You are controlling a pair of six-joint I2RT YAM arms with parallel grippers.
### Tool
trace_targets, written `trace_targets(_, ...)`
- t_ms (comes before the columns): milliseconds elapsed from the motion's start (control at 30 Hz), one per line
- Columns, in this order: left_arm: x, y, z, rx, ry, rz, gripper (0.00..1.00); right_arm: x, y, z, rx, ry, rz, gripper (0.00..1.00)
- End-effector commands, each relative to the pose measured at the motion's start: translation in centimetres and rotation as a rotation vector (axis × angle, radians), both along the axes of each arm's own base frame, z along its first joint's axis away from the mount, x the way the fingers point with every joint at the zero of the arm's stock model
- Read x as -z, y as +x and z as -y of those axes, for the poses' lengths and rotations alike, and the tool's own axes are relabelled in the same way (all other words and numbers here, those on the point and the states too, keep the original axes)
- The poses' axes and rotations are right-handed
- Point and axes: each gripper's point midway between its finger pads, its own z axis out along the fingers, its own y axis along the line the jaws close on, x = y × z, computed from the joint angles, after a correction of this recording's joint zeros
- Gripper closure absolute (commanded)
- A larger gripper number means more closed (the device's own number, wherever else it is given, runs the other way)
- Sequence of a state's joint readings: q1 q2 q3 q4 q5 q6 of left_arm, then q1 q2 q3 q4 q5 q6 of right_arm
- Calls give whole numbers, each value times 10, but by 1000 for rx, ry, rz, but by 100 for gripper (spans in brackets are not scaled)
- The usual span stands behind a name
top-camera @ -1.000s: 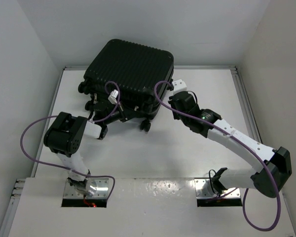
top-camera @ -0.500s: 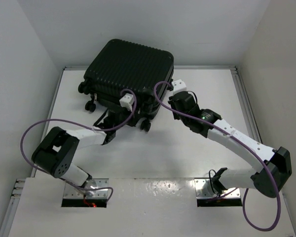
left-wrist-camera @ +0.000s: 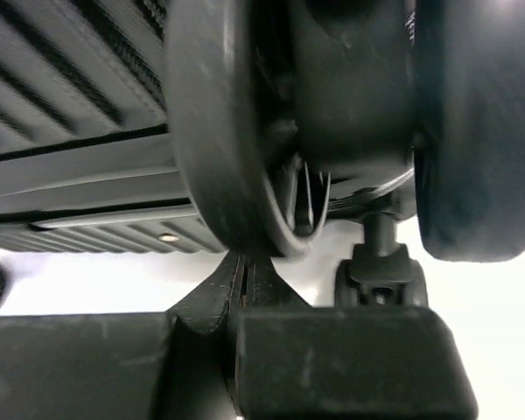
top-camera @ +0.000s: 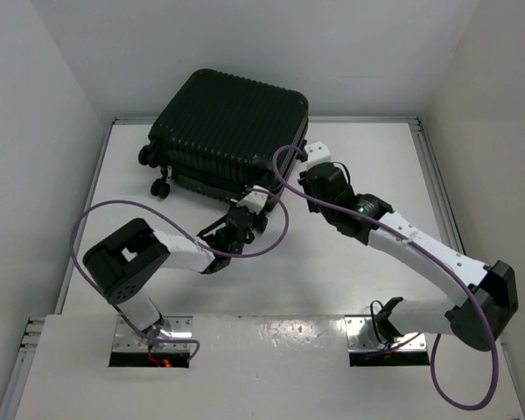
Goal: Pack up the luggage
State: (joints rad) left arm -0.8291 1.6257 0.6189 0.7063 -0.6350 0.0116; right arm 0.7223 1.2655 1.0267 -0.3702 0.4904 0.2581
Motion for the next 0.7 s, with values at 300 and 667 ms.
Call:
trace_targets(300,-6,-45,29,36,82,148,100,-20,6,25,118,68,68,76)
trace_targets(667,37,-65,110,94,108,31,100,-8,18,79,244,255,-30,68)
